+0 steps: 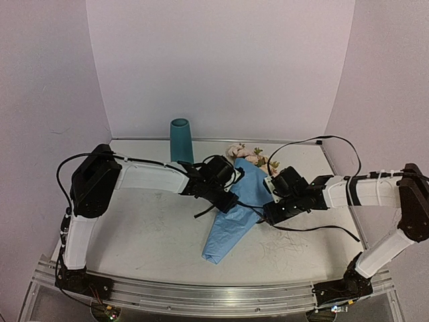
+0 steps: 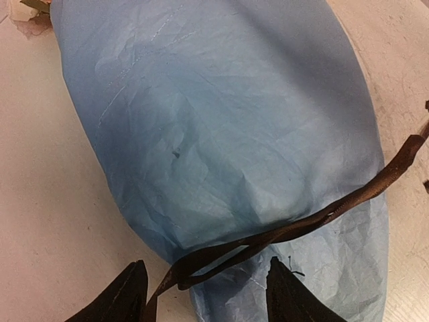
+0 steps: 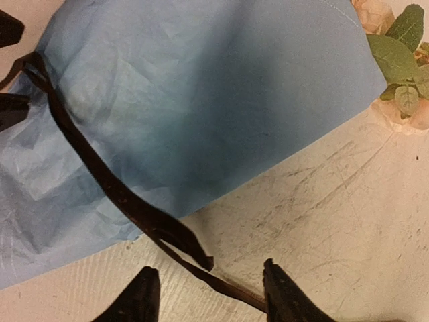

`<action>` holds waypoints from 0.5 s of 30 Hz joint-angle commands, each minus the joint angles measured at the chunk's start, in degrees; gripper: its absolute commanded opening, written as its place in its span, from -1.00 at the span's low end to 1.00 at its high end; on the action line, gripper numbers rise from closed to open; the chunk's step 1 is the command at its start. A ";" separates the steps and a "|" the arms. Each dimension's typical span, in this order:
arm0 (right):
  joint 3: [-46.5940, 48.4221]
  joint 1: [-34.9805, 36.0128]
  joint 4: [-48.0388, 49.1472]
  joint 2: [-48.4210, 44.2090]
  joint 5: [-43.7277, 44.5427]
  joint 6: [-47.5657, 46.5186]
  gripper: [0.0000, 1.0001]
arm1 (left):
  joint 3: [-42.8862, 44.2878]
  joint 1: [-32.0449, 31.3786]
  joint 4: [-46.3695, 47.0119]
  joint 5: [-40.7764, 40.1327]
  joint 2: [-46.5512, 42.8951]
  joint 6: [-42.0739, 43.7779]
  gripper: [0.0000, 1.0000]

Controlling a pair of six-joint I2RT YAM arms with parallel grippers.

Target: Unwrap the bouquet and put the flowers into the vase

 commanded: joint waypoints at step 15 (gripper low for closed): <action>7.64 0.30 3.46 6.97 -1.80 -7.68 0.07 | 5.60 0.50 -1.18 -4.17 1.92 2.24 0.19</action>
